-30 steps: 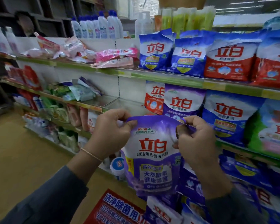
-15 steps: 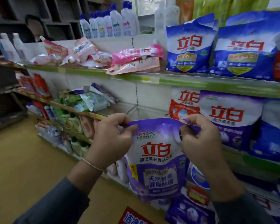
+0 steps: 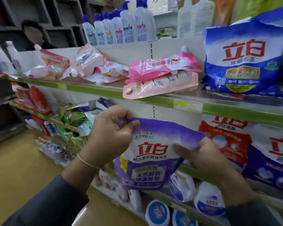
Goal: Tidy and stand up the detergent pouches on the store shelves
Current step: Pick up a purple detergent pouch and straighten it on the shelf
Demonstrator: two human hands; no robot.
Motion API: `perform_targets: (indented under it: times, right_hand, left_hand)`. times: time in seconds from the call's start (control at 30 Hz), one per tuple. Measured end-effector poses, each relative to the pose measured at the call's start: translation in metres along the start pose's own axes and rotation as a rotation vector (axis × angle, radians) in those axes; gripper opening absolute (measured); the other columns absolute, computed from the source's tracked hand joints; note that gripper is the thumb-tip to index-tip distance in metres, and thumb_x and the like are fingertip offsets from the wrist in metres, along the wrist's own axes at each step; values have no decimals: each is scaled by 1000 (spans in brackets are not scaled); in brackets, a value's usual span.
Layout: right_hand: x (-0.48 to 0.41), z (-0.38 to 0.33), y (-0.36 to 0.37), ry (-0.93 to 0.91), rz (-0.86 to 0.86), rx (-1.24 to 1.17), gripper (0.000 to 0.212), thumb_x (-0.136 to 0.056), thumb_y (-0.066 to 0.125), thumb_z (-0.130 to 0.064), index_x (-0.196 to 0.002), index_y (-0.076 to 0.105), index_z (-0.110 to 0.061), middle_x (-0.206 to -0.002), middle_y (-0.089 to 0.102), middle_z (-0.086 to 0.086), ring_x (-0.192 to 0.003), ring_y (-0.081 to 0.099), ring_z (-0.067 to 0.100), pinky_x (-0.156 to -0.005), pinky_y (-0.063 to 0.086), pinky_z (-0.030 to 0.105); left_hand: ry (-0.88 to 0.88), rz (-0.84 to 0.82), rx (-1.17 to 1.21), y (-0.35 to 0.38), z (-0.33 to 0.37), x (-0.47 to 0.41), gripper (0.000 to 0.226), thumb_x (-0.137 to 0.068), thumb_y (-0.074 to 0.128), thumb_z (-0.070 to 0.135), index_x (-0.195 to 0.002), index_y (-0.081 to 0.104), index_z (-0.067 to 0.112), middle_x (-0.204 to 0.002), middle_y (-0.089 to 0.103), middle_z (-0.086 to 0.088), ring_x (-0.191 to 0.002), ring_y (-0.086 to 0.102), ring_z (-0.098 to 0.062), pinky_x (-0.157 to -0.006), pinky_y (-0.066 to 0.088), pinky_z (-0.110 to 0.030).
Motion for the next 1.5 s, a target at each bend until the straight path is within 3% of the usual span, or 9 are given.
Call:
perform_targets:
  times: [0.13, 0.27, 0.53, 0.67, 0.77, 0.93, 1.2, 1.33, 1.5]
  right_hand:
    - [-38, 16, 40, -6, 4, 40, 21, -86, 68, -26, -99, 72, -11, -92, 81, 2, -86, 77, 20, -72, 61, 29]
    - [-66, 32, 89, 31, 207, -89, 35, -78, 68, -37, -96, 71, -7, -88, 80, 11, -81, 78, 30, -78, 62, 53]
    - [-107, 30, 184, 34, 552, -268, 21, -92, 67, -25, -97, 69, -5, -79, 79, 11, -70, 77, 31, -58, 64, 41]
    - [-131, 25, 217, -39, 679, -325, 18, -86, 72, -25, -93, 70, -9, -81, 79, 11, -72, 77, 32, -65, 63, 47]
    - [-147, 24, 235, -80, 721, -380, 21, -80, 74, -27, -93, 72, -11, -83, 80, 11, -74, 77, 33, -68, 61, 46]
    - [-172, 24, 257, -77, 730, -450, 28, -76, 75, -27, -96, 71, -8, -90, 79, 16, -80, 77, 38, -76, 61, 57]
    - [-206, 33, 252, -42, 763, -412, 16, -91, 67, -23, -101, 71, -11, -91, 80, 12, -82, 77, 35, -79, 60, 57]
    - [-221, 37, 240, -35, 770, -346, 14, -91, 66, -26, -98, 71, -15, -87, 80, 8, -76, 78, 30, -71, 63, 49]
    - [-236, 46, 229, -33, 769, -306, 17, -91, 67, -27, -102, 73, -15, -91, 80, 9, -82, 78, 32, -79, 60, 60]
  left_hand:
    - [-29, 35, 84, -18, -42, -23, 38, -82, 67, -10, -61, 57, 21, -58, 52, 7, -48, 50, 5, -49, 38, -5]
    - [-73, 23, 164, -42, -94, -42, 32, -84, 65, -9, -63, 59, 14, -44, 55, 14, -43, 50, 4, -46, 37, -6]
    - [-75, -82, 293, -105, -186, -79, 10, -82, 76, 13, -75, 69, 10, -69, 68, -6, -64, 62, -10, -57, 55, -31]
    - [-160, -127, 476, -127, -230, -97, 64, -69, 81, 46, -122, 56, 20, -98, 67, -12, -86, 68, -23, -74, 58, -38]
    - [-302, -226, 582, -126, -256, -98, 80, -71, 83, 44, -136, 44, 22, -114, 67, -12, -100, 70, -24, -82, 60, -39]
    - [-323, -465, 803, -114, -278, -98, 49, -77, 71, 12, -124, 57, 4, -107, 74, -11, -98, 72, -25, -73, 59, -28]
    - [-419, -476, 790, -96, -307, -129, 49, -69, 77, 19, -115, 62, 11, -102, 76, -10, -94, 73, -28, -79, 60, -41]
    - [-424, -495, 814, -83, -313, -143, 41, -72, 73, 15, -111, 64, 7, -100, 76, -12, -91, 74, -28, -71, 61, -34]
    - [-429, -478, 830, -68, -320, -155, 35, -73, 71, 11, -107, 64, 6, -96, 77, -11, -88, 75, -26, -65, 60, -29]
Point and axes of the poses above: each hand's wrist, its own x-axis away from the middle knuckle, its own y-axis out of the palm, z = x × y, the point moved 3 cm from there along -x, towards the middle knuckle
